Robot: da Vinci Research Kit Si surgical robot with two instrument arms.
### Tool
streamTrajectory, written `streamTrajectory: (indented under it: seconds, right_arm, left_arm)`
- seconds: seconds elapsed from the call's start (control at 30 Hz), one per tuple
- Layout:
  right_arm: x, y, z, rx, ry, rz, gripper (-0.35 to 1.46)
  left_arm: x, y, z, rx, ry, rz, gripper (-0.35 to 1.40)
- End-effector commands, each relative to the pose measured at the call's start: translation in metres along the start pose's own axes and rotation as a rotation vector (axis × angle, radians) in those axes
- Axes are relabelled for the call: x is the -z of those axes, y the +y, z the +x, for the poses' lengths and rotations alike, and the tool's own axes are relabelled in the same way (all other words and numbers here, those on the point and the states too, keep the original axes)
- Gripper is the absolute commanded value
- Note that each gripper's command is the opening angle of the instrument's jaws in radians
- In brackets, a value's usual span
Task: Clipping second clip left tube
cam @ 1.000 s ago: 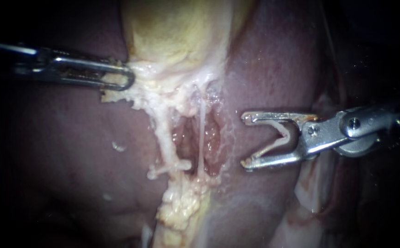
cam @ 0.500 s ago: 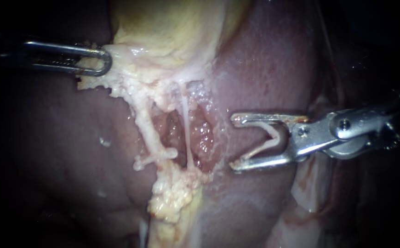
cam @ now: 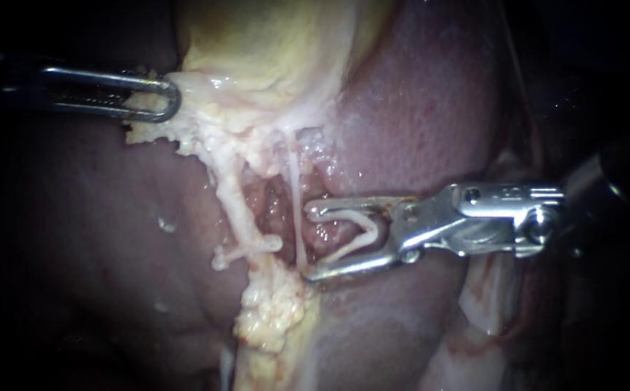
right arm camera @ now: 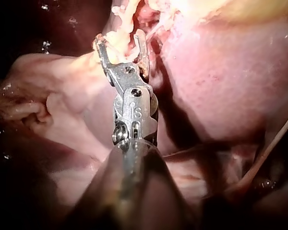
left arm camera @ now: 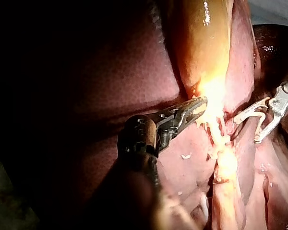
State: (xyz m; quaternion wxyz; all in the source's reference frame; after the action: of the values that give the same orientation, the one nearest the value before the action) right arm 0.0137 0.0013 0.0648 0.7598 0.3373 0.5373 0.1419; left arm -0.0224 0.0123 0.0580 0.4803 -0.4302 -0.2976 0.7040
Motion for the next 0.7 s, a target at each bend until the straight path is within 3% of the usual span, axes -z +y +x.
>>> streamTrajectory:
  seconds: [0.03,0.27,0.7]
  right_arm:
    - [-0.0003,0.0002,-0.0002,-0.007,0.003,0.008,0.5]
    - [-0.0016,0.0022,-0.0017,-0.064,0.026,0.067,0.49]
    - [-0.0026,0.0047,-0.0038,-0.104,0.028,0.055,0.5]
  left_arm:
    - [0.0,0.0,0.0,0.0,-0.001,-0.001,-0.35]
    - [-0.0001,0.0,-0.0001,0.0,-0.001,-0.001,-0.35]
    - [-0.0003,0.0,-0.0002,-0.001,-0.002,-0.002,-0.35]
